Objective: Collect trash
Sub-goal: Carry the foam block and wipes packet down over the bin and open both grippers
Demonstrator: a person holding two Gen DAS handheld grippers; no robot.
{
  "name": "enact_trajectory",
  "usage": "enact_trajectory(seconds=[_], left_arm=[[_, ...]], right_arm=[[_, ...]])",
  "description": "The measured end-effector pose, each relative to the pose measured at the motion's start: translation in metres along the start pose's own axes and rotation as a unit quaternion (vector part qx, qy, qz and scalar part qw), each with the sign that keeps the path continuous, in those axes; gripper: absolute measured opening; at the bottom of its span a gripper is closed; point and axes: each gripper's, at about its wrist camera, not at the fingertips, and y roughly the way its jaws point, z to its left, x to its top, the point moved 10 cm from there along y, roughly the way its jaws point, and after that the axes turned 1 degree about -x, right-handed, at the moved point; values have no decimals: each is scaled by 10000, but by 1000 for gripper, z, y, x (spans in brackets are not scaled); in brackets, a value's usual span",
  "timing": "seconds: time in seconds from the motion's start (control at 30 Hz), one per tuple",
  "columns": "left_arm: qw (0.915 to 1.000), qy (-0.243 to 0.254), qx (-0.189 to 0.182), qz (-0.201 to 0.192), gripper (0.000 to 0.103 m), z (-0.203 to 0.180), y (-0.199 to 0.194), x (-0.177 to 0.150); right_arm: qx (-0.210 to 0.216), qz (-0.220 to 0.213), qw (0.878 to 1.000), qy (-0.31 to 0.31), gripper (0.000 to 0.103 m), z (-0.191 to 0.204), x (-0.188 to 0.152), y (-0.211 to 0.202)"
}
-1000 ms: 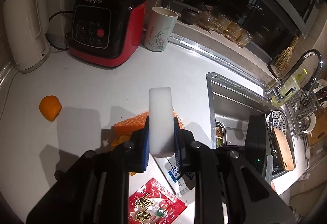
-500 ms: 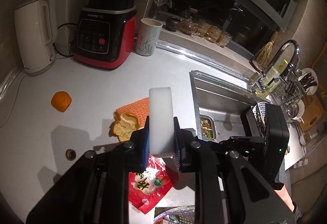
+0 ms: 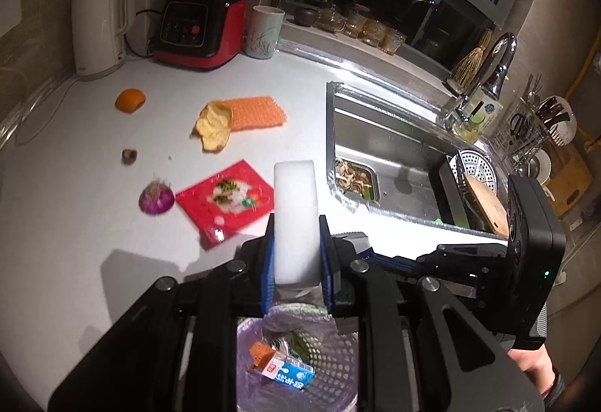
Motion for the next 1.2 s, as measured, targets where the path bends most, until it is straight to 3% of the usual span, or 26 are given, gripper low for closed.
enact_trajectory(seconds=[0.23,0.47,0.73,1.07,1.1,1.17,1.2], left_arm=[[9985,-228,269,406,19,-23,5,-100],[9954,-183,563,751,19,-28,27,-169],[9930,-229,677,937,19,-24,41,-198],[9891,-315,943,1083,19,-2,41,-208],[9887,-319,961,1104,19,-1,42,-209],[9881,-318,1000,1127,19,2,42,-210],[9879,-310,1017,1133,19,3,41,-211]], right_arm=[[80,356,9992,-172,2,16,-80,-16],[-23,529,9985,-123,3,15,-122,-26],[-73,659,9977,-159,3,16,-141,-9],[-78,1332,9905,-344,4,25,-190,99],[-88,1462,9885,-384,8,26,-196,107],[-163,1555,9868,-428,62,27,-201,111],[-185,1445,9883,-462,67,29,-198,108]])
